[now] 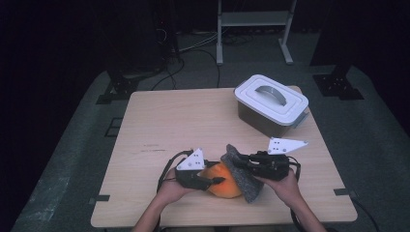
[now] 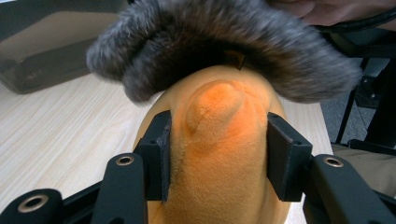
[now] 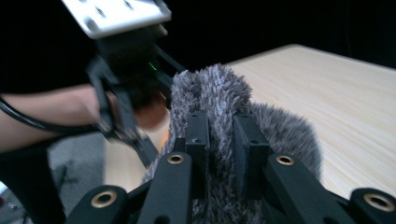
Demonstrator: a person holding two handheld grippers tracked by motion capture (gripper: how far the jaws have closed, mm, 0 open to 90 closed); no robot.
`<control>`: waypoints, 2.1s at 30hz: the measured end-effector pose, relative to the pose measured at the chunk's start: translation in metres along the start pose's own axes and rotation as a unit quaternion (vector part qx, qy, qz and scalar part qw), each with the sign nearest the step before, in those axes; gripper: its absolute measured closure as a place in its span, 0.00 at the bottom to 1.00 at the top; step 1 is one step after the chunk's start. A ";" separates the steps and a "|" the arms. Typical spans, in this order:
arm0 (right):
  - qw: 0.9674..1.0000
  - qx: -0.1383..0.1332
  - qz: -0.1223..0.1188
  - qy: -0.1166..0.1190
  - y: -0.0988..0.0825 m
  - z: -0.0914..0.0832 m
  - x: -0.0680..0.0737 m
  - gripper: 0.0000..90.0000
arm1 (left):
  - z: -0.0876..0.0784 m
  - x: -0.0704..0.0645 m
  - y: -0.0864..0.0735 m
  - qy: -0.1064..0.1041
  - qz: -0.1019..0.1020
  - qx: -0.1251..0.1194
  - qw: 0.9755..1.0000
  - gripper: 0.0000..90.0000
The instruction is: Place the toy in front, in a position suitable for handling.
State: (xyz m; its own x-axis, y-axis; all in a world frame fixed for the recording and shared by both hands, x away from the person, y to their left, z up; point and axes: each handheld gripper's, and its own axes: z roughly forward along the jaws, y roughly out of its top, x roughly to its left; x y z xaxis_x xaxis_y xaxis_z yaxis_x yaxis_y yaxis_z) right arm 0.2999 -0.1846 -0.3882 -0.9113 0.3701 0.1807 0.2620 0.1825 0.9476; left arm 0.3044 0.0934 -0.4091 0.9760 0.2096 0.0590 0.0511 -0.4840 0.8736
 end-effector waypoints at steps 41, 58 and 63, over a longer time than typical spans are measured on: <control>0.994 0.104 -0.003 -0.032 -0.027 0.001 -0.010 0.86 | 0.005 0.017 -0.029 -0.078 -0.088 -0.039 0.992 0.15; 0.999 0.045 0.000 -0.007 -0.013 0.013 0.004 0.86 | -0.005 0.006 0.000 -0.007 -0.049 0.027 0.998 0.49; 0.997 0.070 -0.008 -0.018 -0.021 0.015 0.001 0.86 | -0.004 0.010 -0.004 -0.017 -0.067 -0.004 0.998 0.17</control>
State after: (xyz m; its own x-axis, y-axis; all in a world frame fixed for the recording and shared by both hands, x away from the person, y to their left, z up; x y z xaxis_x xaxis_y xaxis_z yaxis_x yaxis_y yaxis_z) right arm 0.2979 -0.1746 -0.4115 -0.9041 0.3986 0.1538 0.2917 0.3127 0.9039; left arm 0.3132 0.1011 -0.4105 0.9673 0.2425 -0.0745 0.1795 -0.4465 0.8766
